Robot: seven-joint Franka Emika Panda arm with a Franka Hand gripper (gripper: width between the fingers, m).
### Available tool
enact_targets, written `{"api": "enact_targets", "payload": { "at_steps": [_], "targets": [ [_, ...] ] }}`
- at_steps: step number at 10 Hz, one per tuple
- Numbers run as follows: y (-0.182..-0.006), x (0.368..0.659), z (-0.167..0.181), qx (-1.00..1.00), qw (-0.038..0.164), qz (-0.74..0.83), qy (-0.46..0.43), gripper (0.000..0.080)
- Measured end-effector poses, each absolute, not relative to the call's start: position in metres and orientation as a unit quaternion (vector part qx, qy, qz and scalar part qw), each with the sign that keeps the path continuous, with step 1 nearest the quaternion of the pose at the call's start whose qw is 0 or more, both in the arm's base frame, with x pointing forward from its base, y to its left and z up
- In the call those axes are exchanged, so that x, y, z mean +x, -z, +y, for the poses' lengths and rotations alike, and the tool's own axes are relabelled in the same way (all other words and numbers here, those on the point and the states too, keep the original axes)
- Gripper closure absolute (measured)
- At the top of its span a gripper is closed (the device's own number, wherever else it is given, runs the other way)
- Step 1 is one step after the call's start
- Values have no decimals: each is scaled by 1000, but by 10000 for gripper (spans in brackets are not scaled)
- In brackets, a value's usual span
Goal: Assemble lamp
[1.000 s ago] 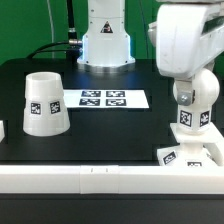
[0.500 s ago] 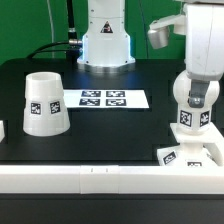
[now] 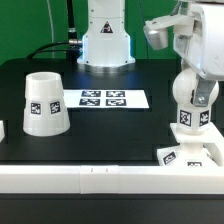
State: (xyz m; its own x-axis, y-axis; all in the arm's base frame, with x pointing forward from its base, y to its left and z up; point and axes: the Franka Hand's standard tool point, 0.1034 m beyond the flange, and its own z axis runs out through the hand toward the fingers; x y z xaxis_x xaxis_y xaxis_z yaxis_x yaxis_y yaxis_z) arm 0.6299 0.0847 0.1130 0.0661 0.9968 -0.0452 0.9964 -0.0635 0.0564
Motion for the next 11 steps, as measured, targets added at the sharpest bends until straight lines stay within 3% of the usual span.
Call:
{"api": "enact_targets", "payload": {
  "at_steps": [5,11],
  "targets": [
    [-113,630,85,749,35,661,-4,223],
    [-112,623,87,926,19,377,0,223]
  ]
}}
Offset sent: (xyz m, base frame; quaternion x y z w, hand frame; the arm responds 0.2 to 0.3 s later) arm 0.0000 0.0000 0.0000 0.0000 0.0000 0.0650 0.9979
